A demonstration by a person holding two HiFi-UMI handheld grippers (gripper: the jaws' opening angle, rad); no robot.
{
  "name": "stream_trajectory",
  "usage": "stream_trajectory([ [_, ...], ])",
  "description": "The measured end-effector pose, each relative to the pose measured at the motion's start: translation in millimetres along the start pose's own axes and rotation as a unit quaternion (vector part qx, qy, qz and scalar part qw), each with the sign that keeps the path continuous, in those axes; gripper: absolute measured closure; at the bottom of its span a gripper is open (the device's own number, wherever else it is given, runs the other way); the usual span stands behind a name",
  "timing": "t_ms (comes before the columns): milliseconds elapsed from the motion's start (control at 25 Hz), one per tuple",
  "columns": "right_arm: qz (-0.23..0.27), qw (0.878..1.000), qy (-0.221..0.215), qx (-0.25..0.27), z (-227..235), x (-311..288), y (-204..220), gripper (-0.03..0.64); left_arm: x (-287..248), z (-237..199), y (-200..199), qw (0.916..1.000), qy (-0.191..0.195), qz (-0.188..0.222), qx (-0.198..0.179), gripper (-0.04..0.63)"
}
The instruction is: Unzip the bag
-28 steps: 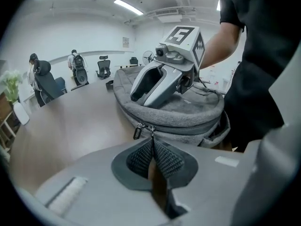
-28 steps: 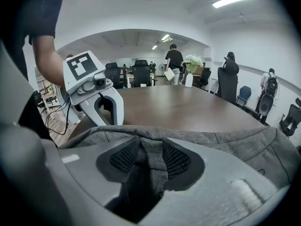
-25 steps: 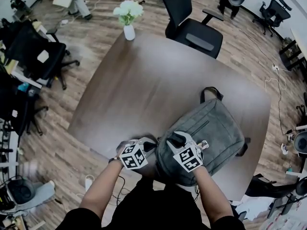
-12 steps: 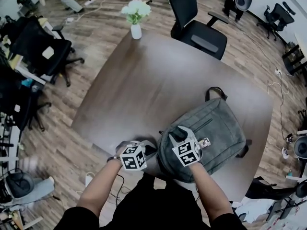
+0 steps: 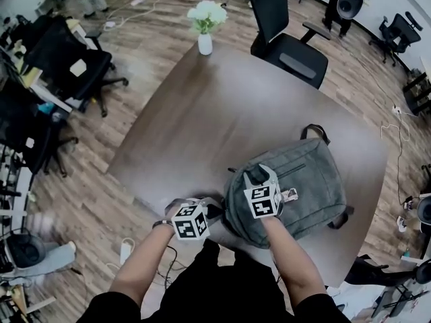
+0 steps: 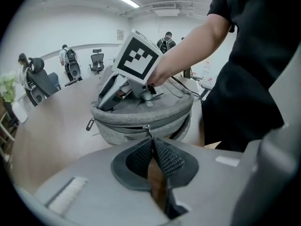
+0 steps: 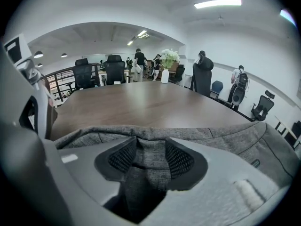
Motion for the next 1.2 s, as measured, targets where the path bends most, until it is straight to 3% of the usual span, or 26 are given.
stream_trajectory([
  [560, 0.007, 0.996, 0.067, -0.065, 27.9, -29.2, -33.2, 0.419, -3.8, 30.1, -5.6, 0.9982, 0.0, 0.031, 0.051, 0.565],
  [760, 0.013, 0.995, 0.065, -0.073, 32.7, -31.0, -38.2, 0.419, -6.8, 27.5, -3.4, 0.9966, -0.017, 0.039, 0.07, 0.568],
  [880, 0.039, 0.995, 0.036, -0.08, 33.4, -23.7, -39.2, 0.42, -8.9, 26.1, -0.9, 0.996, -0.026, 0.043, 0.073, 0.569],
  [1000, 0.083, 0.994, -0.024, -0.072, 31.3, -1.2, -43.1, 0.422, -8.6, 25.6, 0.2, 0.9956, -0.03, 0.047, 0.075, 0.569],
  [1080, 0.1, 0.991, -0.083, -0.034, 23.3, 21.0, -41.7, 0.422, -8.5, 25.5, 1.3, 0.9954, -0.03, 0.048, 0.077, 0.569],
  [1200, 0.085, 0.98, -0.174, 0.055, 9.0, 54.3, -21.7, 0.397, -9.6, 25.3, 1.7, 0.9954, -0.031, 0.049, 0.075, 0.569],
])
Point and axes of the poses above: the fingertips, and each gripper's own axes: x backward along the fingers, z to its right, y out of its underside, the point moved 5 cm from there along x, backward along the fingers, and after that the axes turned 6 degrees about -z, right-handed, at the moved point
